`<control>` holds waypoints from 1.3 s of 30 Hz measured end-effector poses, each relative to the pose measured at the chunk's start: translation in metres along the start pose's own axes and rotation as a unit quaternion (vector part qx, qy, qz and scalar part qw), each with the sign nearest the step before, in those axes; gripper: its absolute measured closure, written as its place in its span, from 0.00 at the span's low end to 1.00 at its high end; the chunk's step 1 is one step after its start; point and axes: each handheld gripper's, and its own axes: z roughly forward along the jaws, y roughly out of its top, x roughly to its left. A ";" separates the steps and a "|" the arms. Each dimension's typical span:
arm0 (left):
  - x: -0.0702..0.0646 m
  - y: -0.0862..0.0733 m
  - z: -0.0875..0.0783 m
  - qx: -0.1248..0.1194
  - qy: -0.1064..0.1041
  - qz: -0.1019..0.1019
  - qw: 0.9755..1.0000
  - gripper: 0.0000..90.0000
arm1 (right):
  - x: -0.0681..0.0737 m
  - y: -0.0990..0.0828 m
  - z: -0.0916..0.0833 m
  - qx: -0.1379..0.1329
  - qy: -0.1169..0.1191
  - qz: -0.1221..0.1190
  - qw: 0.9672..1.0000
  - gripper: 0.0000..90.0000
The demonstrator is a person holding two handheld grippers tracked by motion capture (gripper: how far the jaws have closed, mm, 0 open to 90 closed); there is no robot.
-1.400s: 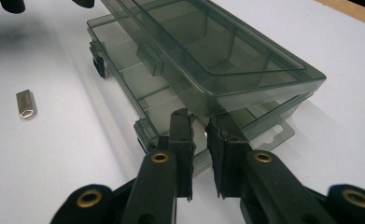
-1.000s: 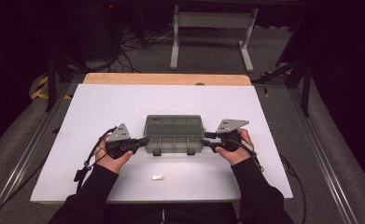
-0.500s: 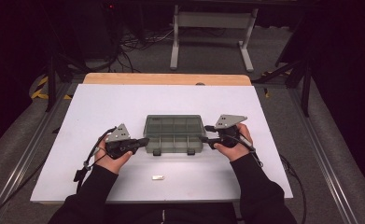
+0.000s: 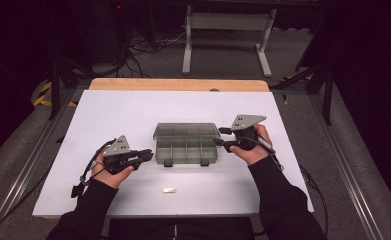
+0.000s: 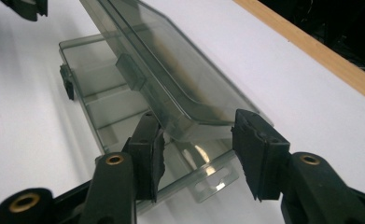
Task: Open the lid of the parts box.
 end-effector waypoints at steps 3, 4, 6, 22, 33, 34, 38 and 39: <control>0.001 -0.003 -0.005 0.001 0.000 -0.004 1.000 0.83 | -0.007 0.008 0.002 0.001 0.001 -0.006 1.000 0.61; 0.002 -0.005 -0.009 0.001 0.002 -0.005 1.000 0.82 | -0.008 0.010 0.003 -0.001 0.002 -0.005 1.000 0.61; 0.003 -0.007 -0.013 0.000 0.007 -0.006 1.000 0.79 | -0.013 0.014 0.005 0.001 0.001 -0.005 1.000 0.61; 0.010 -0.012 -0.036 -0.016 0.030 -0.020 0.999 0.50 | -0.039 0.035 0.015 -0.008 0.001 0.008 1.000 0.69; 0.014 -0.012 -0.041 -0.021 0.052 -0.021 0.998 0.35 | -0.053 0.041 0.024 -0.013 -0.001 0.023 1.000 0.70; 0.014 -0.012 -0.041 -0.022 0.055 -0.020 0.998 0.33 | -0.054 0.041 0.025 -0.013 -0.002 0.024 1.000 0.70; 0.016 -0.013 -0.042 -0.029 0.057 -0.018 0.998 0.30 | -0.060 0.043 0.028 -0.014 -0.004 0.028 1.000 0.71; 0.016 -0.013 -0.042 -0.032 0.056 -0.022 0.998 0.28 | -0.061 0.043 0.029 -0.016 -0.005 0.030 0.999 0.71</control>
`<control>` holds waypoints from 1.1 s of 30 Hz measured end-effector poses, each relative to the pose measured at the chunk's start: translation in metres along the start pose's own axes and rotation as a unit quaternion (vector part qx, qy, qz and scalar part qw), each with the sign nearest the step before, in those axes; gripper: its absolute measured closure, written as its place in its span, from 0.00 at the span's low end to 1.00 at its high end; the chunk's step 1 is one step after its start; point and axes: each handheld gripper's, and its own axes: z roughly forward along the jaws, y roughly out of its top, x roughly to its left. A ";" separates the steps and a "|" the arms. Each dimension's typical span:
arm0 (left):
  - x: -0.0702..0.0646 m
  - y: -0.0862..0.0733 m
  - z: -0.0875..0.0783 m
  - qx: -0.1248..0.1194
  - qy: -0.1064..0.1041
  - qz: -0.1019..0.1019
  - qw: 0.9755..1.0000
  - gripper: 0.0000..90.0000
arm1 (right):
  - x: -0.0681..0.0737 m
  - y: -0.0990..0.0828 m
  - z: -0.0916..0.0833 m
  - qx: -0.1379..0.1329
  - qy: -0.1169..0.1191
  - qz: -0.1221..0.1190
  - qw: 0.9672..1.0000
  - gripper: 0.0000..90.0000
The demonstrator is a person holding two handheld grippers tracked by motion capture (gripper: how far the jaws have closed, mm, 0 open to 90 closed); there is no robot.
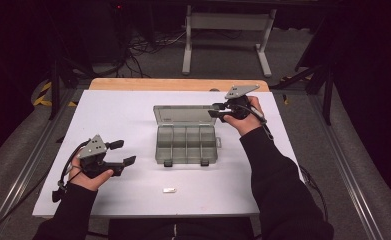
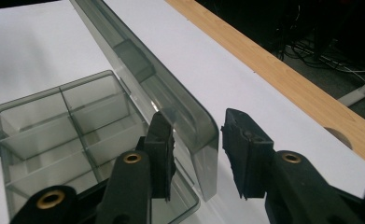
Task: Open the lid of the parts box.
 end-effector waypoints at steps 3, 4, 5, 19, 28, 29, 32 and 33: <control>0.001 0.000 -0.001 -0.005 -0.003 0.004 1.000 0.24 | -0.003 -0.001 0.005 0.006 -0.003 0.001 1.000 0.72; 0.001 0.000 -0.001 -0.004 -0.001 0.002 1.000 0.24 | -0.003 -0.001 0.005 0.006 -0.003 0.001 1.000 0.72; 0.002 -0.001 -0.002 -0.005 -0.003 0.004 1.000 0.22 | -0.004 -0.002 0.008 0.008 -0.005 0.001 1.000 0.72; 0.004 -0.002 -0.001 -0.006 0.003 -0.002 1.000 0.19 | -0.020 -0.006 0.022 0.011 -0.024 0.023 0.999 0.73; 0.004 -0.002 -0.001 -0.007 0.004 -0.003 1.000 0.19 | -0.028 -0.006 0.032 0.015 -0.027 0.035 0.999 0.74; 0.004 -0.002 -0.001 -0.008 0.004 -0.006 1.000 0.19 | -0.028 -0.007 0.033 0.016 -0.026 0.036 0.999 0.74; 0.004 -0.002 -0.001 -0.007 0.004 -0.006 1.000 0.19 | -0.030 -0.007 0.035 0.016 -0.026 0.038 0.999 0.73; 0.004 -0.002 -0.001 -0.008 0.005 -0.007 1.000 0.19 | -0.031 -0.007 0.036 0.016 -0.026 0.039 0.999 0.73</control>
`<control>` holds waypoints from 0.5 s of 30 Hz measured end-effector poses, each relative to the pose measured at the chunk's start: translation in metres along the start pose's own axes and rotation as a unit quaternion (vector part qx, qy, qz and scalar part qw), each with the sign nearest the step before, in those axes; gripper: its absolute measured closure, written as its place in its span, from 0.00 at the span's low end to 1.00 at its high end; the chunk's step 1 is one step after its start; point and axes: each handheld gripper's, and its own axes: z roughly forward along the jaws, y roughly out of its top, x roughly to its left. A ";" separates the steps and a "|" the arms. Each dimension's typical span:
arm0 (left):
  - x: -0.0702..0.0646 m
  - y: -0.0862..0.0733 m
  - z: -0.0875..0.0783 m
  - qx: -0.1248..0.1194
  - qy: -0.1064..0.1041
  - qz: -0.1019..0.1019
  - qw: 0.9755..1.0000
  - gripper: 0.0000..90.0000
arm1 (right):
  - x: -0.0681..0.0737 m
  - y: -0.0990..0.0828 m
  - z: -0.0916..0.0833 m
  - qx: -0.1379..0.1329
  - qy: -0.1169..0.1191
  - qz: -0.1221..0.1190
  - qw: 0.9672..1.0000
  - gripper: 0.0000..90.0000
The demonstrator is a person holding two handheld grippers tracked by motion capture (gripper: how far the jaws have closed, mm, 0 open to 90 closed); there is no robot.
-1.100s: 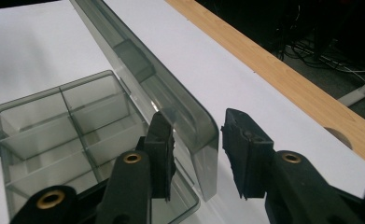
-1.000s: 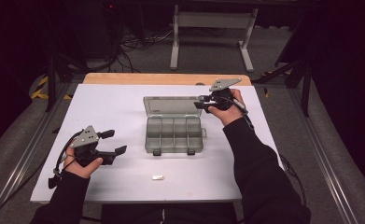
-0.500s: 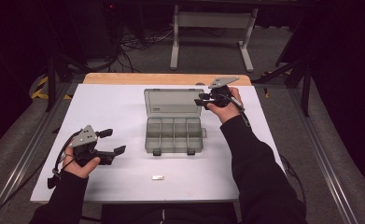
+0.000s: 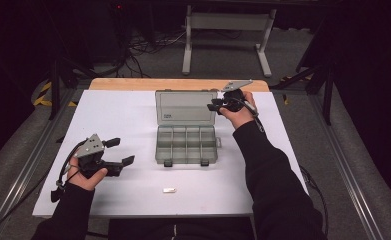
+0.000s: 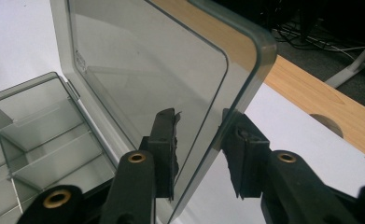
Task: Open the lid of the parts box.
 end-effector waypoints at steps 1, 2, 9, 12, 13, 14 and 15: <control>0.000 0.000 0.000 0.000 0.000 0.000 1.000 0.19 | -0.001 0.000 0.002 0.000 0.000 0.004 1.000 0.72; 0.000 0.000 0.000 0.000 0.001 0.000 1.000 0.19 | -0.002 0.000 0.003 0.000 0.000 0.005 1.000 0.71; 0.001 0.000 0.000 0.000 0.001 0.000 1.000 0.18 | -0.004 -0.003 0.012 0.003 0.001 0.017 1.000 0.62; 0.002 -0.001 0.000 0.000 0.002 0.001 1.000 0.18 | -0.005 -0.006 0.016 0.010 0.001 0.020 1.000 0.61; 0.002 -0.001 0.000 0.000 0.002 0.001 1.000 0.18 | -0.005 -0.006 0.017 0.012 0.001 0.023 1.000 0.60; 0.002 -0.001 0.000 0.000 0.003 0.001 1.000 0.18 | -0.005 -0.007 0.018 0.013 0.001 0.025 1.000 0.59; 0.002 -0.001 0.000 0.000 0.003 0.001 1.000 0.18 | -0.006 -0.008 0.019 0.015 0.002 0.025 1.000 0.58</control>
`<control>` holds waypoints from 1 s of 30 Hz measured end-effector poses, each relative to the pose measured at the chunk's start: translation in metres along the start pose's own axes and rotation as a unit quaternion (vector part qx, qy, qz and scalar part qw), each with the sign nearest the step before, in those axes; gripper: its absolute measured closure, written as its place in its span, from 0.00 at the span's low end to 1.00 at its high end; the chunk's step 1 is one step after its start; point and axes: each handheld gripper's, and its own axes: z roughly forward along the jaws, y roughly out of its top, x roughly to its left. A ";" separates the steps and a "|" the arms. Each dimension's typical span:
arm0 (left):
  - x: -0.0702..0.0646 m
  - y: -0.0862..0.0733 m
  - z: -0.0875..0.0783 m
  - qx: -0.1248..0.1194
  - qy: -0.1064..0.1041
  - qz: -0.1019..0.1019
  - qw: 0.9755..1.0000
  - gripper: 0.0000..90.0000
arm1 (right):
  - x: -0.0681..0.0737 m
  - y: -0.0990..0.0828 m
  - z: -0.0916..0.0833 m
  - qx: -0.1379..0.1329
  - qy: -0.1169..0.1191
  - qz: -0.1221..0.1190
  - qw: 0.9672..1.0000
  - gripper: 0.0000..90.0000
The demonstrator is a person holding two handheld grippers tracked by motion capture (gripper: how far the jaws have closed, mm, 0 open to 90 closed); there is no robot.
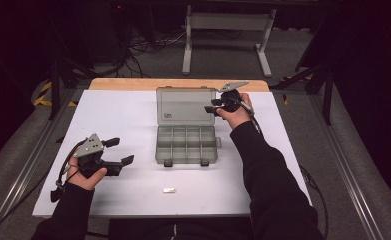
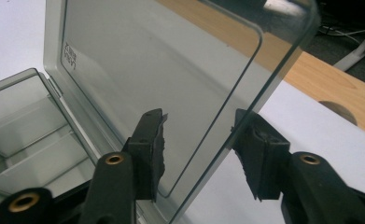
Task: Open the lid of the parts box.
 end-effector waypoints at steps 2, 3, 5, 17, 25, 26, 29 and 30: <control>0.000 0.000 0.000 0.000 -0.001 -0.001 1.000 0.18 | 0.000 -0.001 0.002 0.003 0.000 0.004 1.000 0.57; 0.000 0.000 0.000 0.000 -0.001 -0.002 1.000 0.18 | -0.001 -0.001 0.002 0.004 0.000 0.005 1.000 0.57; 0.000 0.000 0.000 0.000 -0.001 -0.002 1.000 0.19 | -0.001 -0.002 0.004 0.005 0.001 0.009 1.000 0.55; 0.000 0.000 0.001 0.000 0.000 -0.002 1.000 0.19 | -0.004 -0.009 0.012 0.022 0.003 0.027 0.999 0.49; 0.001 0.000 0.001 -0.001 0.001 -0.001 1.000 0.19 | -0.005 -0.011 0.014 0.029 0.003 0.030 0.999 0.46; 0.001 0.000 0.001 0.000 0.001 -0.001 1.000 0.19 | -0.005 -0.012 0.015 0.031 0.003 0.032 0.999 0.46; 0.000 0.000 0.002 0.001 0.000 0.000 1.000 0.19 | -0.005 -0.013 0.015 0.034 0.005 0.034 0.999 0.45; 0.000 0.000 0.002 0.001 0.000 0.000 1.000 0.19 | -0.005 -0.013 0.016 0.035 0.005 0.035 0.999 0.45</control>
